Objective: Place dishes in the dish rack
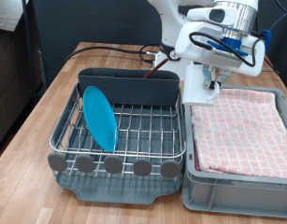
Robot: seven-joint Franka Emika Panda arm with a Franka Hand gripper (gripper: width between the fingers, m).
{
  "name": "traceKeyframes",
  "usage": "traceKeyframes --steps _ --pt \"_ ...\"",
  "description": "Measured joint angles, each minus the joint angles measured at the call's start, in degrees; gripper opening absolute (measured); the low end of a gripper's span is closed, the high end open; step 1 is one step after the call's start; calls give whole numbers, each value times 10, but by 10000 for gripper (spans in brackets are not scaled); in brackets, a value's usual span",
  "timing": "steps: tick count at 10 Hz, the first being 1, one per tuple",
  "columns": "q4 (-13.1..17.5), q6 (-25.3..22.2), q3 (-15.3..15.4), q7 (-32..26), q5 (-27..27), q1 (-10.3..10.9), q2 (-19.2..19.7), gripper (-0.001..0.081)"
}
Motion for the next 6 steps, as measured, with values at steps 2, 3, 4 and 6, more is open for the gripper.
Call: traceKeyframes --steps 2,3,4,6 --pt "20 -40 -1 -12 62 0 5 72" --pt "34 -48 -2 -26 81 0 12 72" --pt "50 -50 -5 -44 97 -1 23 72" --pt "84 -50 -11 -75 116 -2 50 72"
